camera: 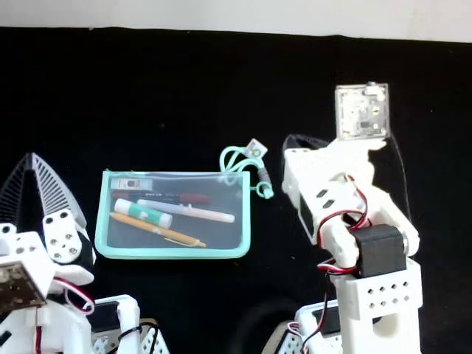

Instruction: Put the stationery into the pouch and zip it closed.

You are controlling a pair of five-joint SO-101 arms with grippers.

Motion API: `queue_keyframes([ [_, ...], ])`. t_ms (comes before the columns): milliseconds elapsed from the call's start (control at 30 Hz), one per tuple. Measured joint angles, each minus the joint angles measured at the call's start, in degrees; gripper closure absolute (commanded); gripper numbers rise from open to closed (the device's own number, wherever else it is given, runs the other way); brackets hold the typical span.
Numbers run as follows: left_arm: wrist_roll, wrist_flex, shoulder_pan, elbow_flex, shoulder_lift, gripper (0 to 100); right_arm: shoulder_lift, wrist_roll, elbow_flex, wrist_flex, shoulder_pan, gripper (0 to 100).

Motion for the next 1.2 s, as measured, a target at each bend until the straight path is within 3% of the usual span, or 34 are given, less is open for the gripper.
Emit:
queue_keyframes([
  [167, 0.0, 0.26, -0.35, 2.55, -5.01, 99, -1.23, 0.0, 0.0, -1.58, 4.75, 97.7],
  [400, 0.0, 5.71, -0.35, 5.27, -8.7, 99, -16.09, 0.0, 6.86, 1.05, 7.21, 97.7],
  [633, 0.0, 6.24, -0.35, 12.66, -10.99, 99, -27.34, 0.0, 24.09, 2.29, 7.38, 97.1],
  [767, 0.0, 6.24, -0.35, 20.57, -11.87, 99, -31.74, 0.09, 35.69, -3.08, 7.38, 97.1],
  [967, 0.0, 6.24, -0.35, 30.95, -13.19, 99, -39.38, 7.56, 53.19, -12.13, 7.38, 97.1],
  [1200, 0.0, 6.24, -0.35, 38.59, -13.19, 99, -50.29, 11.25, 68.22, -13.89, 7.38, 97.1],
])
